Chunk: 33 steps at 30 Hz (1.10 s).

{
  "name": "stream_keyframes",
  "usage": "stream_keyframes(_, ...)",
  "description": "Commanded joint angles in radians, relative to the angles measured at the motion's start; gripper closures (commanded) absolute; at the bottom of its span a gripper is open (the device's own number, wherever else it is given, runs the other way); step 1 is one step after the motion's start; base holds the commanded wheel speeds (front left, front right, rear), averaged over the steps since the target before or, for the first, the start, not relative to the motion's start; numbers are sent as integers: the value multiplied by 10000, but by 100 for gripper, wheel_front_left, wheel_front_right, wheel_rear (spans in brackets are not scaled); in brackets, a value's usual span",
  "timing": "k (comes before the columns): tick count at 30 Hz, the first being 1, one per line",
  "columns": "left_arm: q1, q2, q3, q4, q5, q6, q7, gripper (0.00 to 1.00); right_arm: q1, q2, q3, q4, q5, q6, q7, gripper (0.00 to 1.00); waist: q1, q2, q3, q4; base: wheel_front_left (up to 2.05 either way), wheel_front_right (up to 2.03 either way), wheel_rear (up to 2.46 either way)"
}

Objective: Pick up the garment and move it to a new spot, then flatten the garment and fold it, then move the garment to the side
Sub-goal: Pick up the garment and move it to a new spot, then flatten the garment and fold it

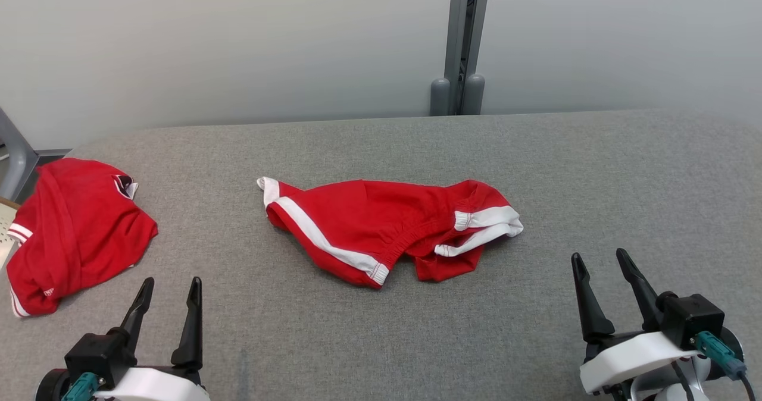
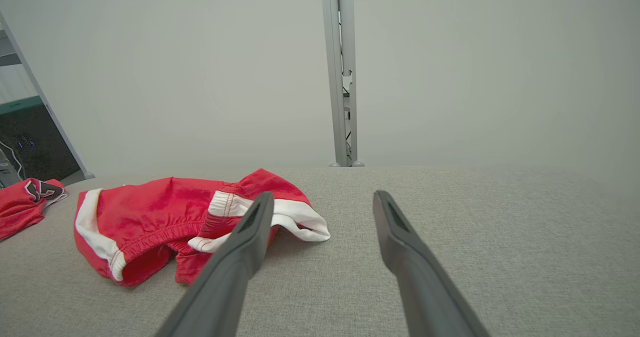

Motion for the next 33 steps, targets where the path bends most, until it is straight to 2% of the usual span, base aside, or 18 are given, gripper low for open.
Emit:
stream_keyframes(1, 94, 87, -11, -80, 106, 77, -44, 0, 102, -50, -54, -65, 18, 1, -27, 0, 0, 0, 2, -5, 0, 0, 0)
stream_keyframes(33, 11, 232, -179, -512, -63, 406, 151, 0, -27, -52, -69, -142, 21, 1, 46, 0, 0, 0, 205, -144, 0, 0, 0)
